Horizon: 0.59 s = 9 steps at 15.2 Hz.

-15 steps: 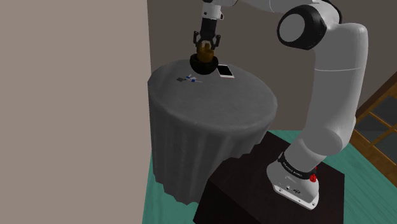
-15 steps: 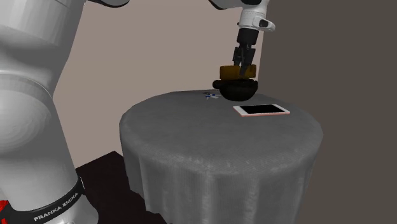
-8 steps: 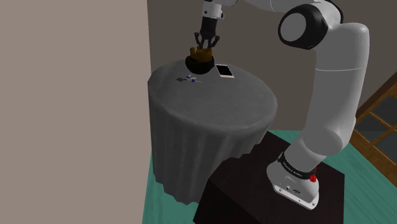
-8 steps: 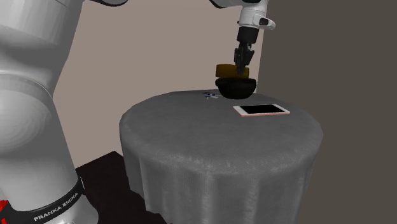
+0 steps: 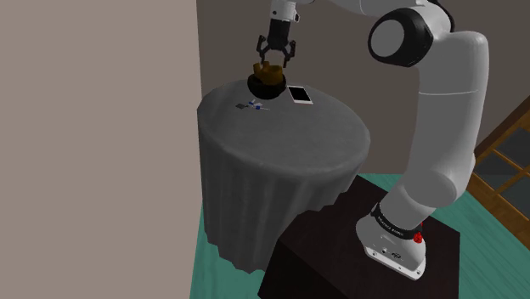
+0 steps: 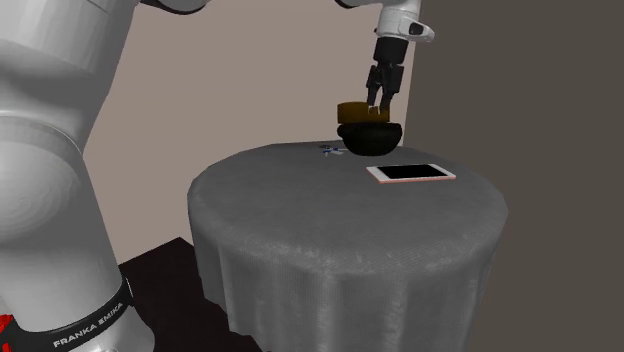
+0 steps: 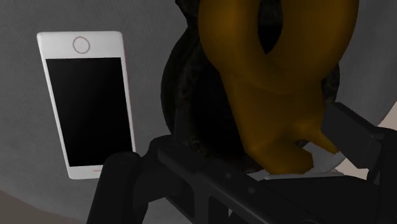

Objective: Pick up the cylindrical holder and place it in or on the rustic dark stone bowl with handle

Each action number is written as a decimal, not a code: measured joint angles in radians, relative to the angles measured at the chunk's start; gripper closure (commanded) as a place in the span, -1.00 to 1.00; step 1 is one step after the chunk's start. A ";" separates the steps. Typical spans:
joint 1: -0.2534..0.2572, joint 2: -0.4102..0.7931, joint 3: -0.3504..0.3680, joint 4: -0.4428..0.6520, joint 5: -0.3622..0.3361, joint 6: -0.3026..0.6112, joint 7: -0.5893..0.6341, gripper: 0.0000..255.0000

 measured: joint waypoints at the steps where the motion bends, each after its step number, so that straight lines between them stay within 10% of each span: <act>1: -0.007 0.020 0.000 0.059 0.003 -0.039 0.001 -1.00; 9: -0.021 0.054 0.000 0.169 0.008 -0.116 0.004 -1.00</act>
